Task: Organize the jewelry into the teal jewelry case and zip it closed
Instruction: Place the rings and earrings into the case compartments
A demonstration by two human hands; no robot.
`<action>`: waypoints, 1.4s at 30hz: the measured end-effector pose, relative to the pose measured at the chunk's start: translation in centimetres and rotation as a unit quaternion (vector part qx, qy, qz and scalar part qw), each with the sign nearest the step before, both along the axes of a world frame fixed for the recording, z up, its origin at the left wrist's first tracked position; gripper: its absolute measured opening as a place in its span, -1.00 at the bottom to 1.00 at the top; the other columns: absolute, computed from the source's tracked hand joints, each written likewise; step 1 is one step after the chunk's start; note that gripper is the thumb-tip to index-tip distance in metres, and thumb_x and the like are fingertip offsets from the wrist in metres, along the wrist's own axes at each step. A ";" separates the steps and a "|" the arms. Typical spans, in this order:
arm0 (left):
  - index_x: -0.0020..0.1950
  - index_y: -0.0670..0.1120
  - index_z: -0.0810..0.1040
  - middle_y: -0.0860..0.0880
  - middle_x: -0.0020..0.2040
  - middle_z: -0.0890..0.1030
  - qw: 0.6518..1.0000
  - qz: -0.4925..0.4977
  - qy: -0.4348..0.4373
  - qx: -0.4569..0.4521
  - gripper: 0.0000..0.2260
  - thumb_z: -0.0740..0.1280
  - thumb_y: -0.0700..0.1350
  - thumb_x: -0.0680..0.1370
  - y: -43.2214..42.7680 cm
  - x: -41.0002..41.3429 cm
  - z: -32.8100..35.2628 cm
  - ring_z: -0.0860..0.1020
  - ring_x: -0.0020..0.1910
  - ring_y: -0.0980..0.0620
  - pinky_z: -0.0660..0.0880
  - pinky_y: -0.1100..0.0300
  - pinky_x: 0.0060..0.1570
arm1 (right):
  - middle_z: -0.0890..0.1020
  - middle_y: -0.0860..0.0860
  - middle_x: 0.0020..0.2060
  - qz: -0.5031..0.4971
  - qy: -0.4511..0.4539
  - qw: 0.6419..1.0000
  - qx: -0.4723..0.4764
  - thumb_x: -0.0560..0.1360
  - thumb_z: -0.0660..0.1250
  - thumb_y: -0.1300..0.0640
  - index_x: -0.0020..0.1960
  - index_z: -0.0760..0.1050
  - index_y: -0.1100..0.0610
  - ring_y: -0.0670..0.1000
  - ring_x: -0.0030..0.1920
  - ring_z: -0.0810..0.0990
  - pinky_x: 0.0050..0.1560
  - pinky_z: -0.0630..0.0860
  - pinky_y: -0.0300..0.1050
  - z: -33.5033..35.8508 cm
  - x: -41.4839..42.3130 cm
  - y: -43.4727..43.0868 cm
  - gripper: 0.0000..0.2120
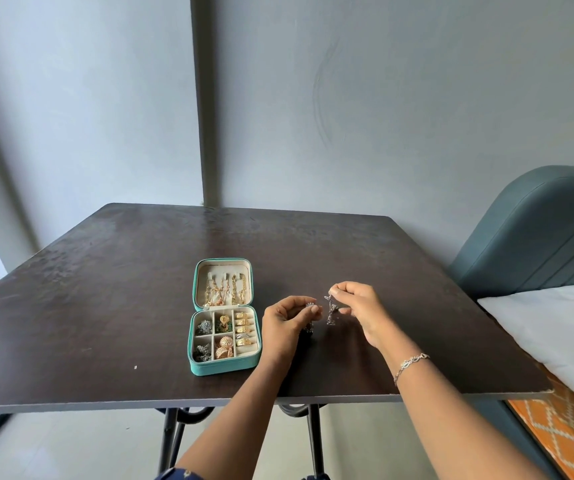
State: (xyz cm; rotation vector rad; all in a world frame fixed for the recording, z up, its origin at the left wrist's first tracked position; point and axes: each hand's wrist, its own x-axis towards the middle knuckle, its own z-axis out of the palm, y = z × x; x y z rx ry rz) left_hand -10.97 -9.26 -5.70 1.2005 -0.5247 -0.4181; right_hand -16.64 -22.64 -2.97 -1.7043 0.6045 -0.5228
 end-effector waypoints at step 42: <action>-0.12 -0.14 0.58 0.03 -0.37 0.65 0.997 0.038 -0.032 -0.051 -0.86 0.27 -0.32 0.52 0.9 0.0 4.7 0.55 -0.35 0.18 0.48 0.35 -0.29 | 0.65 -0.05 -0.37 0.029 -0.110 0.993 -0.021 0.46 0.32 0.30 -0.24 0.55 0.09 -0.04 -0.23 0.60 -0.23 0.41 -0.24 3.9 -1.7 3.4 -0.83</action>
